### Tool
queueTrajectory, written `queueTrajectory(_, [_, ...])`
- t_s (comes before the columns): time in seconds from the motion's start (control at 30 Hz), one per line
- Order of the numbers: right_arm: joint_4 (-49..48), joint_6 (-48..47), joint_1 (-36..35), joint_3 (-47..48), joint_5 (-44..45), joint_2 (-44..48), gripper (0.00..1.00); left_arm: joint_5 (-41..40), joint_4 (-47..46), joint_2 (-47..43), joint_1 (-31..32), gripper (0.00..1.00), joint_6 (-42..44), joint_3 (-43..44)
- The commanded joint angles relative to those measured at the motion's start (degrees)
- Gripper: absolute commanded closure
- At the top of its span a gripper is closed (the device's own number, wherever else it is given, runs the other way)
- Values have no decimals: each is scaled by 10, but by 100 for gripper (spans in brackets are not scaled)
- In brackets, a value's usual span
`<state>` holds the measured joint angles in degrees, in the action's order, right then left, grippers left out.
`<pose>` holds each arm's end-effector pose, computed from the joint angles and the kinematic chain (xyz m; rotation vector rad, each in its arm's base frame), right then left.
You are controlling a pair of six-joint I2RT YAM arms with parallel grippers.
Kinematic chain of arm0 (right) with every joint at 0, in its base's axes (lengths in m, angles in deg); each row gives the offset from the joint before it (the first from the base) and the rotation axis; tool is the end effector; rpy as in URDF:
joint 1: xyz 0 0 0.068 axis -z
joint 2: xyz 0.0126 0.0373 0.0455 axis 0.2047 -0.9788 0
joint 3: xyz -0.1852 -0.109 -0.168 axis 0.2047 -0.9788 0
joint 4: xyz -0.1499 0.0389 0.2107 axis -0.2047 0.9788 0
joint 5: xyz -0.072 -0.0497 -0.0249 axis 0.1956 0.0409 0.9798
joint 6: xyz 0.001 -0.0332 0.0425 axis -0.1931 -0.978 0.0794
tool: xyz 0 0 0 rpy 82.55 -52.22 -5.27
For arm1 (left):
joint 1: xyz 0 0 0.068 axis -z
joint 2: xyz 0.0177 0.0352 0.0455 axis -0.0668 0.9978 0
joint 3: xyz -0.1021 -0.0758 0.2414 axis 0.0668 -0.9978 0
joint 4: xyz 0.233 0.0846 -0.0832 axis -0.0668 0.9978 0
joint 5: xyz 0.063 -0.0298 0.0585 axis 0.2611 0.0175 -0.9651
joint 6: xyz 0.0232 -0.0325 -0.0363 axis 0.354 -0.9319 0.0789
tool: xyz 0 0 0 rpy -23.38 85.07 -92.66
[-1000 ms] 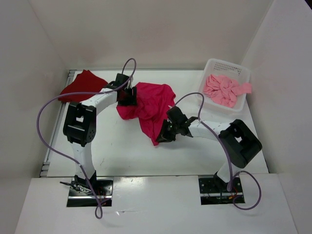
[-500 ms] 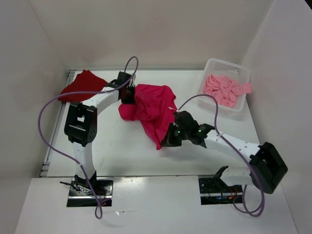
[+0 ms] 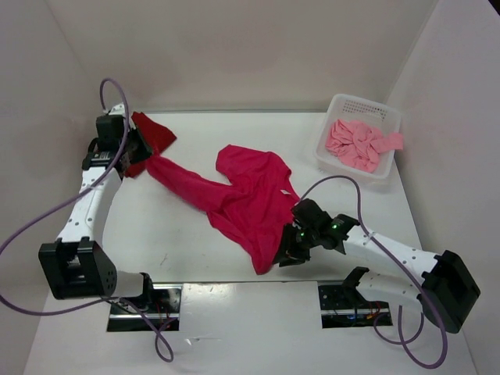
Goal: Fold and stack the t-shirts
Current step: Flatten out the tshirt
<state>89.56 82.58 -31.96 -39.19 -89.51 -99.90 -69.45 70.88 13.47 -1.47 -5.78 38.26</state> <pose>0.1243 0.1384 0.1819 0.1462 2.9447 0.9839 0.3162 0.0275 0.3412 -0.4734 2.0646 -0.2317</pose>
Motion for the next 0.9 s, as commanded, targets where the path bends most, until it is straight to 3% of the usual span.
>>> queueTrajectory(0.0, [27, -30, -5, 71, 30, 2, 64, -8, 9, -18, 8, 72, -10, -52])
queueTrajectory(0.17, [-26, -83, 49, 123, 81, -55, 75, 55, 15, 15, 8, 87, -31, 26])
queueTrajectory(0.27, [-60, -116, 104, 136, 136, -93, 75, 92, 15, 16, 8, 88, -46, 58])
queueTrajectory(0.33, [-68, -122, 142, 136, 168, -106, 62, 104, 15, 16, 8, 82, -46, 53])
queueTrajectory(0.37, [-75, -122, 151, 130, 176, -106, 50, 104, 15, 22, 8, 72, -32, 42])
queueTrajectory(0.43, [-83, -112, 167, 111, 211, -100, 43, 81, 20, 30, 14, 57, -19, -8])
queueTrajectory(0.57, [-121, -94, 225, 86, 207, -123, 41, 61, -1, 64, 30, 34, -13, -51])
queueTrajectory(0.6, [-122, -94, 232, 80, 220, -140, 37, 69, -1, 70, 39, 32, -7, -57])
queueTrajectory(0.83, [-188, -89, 276, 112, 240, -241, 37, 13, 4, 101, 115, 22, 19, -86])
queueTrajectory(0.87, [-196, -89, 276, 122, 240, -256, 41, 7, 12, 101, 122, 22, 27, -86])
